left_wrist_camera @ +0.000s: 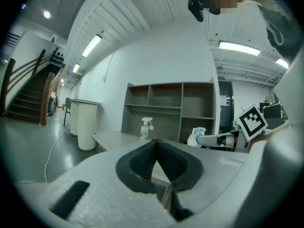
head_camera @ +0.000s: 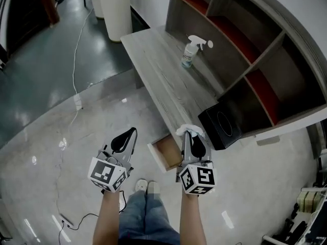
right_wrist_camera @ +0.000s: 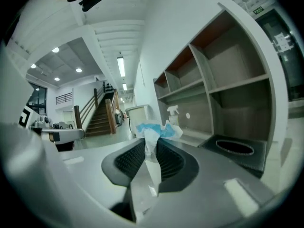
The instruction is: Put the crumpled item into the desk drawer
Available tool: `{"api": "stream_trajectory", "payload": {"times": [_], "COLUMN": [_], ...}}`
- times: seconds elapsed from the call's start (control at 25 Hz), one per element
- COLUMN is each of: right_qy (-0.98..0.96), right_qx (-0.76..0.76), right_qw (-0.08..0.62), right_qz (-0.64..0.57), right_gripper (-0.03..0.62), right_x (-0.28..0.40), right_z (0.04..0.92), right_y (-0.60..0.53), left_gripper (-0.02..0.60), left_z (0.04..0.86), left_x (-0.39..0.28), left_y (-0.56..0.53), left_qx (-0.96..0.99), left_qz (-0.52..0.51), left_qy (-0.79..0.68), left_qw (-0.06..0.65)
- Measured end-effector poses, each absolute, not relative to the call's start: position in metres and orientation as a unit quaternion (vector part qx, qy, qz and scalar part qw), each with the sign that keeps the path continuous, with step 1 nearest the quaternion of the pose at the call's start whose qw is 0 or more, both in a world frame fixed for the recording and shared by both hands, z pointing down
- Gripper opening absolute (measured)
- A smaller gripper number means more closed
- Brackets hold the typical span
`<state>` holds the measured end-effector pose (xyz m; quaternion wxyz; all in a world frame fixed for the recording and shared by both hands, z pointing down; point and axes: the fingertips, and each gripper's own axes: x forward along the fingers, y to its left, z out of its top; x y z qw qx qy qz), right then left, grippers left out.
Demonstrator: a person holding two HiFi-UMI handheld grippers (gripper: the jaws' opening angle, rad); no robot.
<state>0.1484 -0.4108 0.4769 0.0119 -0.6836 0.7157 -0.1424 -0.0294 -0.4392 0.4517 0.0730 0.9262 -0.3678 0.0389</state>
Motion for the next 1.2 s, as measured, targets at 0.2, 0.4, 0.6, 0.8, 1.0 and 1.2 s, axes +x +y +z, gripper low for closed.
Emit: {"api": "stream_trajectory", "payload": {"times": [0.2, 0.4, 0.6, 0.8, 1.0, 1.2], "right_qy": [0.695, 0.650, 0.605, 0.593, 0.598, 0.645], "right_qx": [-0.682, -0.697, -0.716, -0.706, -0.699, -0.687], "right_qw": [-0.040, -0.089, -0.116, -0.129, -0.128, -0.105], "right_qz": [-0.223, -0.291, -0.329, -0.365, -0.370, -0.318], "right_gripper": [0.087, 0.087, 0.087, 0.133, 0.204, 0.161], "right_x": [0.104, 0.094, 0.104, 0.106, 0.101, 0.087], "right_z": [0.576, 0.675, 0.746, 0.784, 0.777, 0.705], "right_y": [-0.378, -0.362, -0.358, -0.361, -0.358, -0.369], "left_gripper": [0.003, 0.003, 0.003, 0.003, 0.003, 0.003], "left_z": [0.526, 0.598, 0.647, 0.668, 0.659, 0.613], "left_x": [-0.038, -0.048, -0.057, -0.063, -0.067, -0.063], "left_y": [-0.423, -0.415, -0.409, -0.407, -0.409, -0.419], "left_qx": [0.924, 0.917, 0.912, 0.908, 0.907, 0.912], "left_qz": [0.075, 0.100, 0.112, 0.117, 0.112, 0.096], "left_qy": [-0.353, -0.347, -0.345, -0.347, -0.354, -0.359], "left_qw": [0.127, 0.170, 0.194, 0.202, 0.199, 0.175]}}
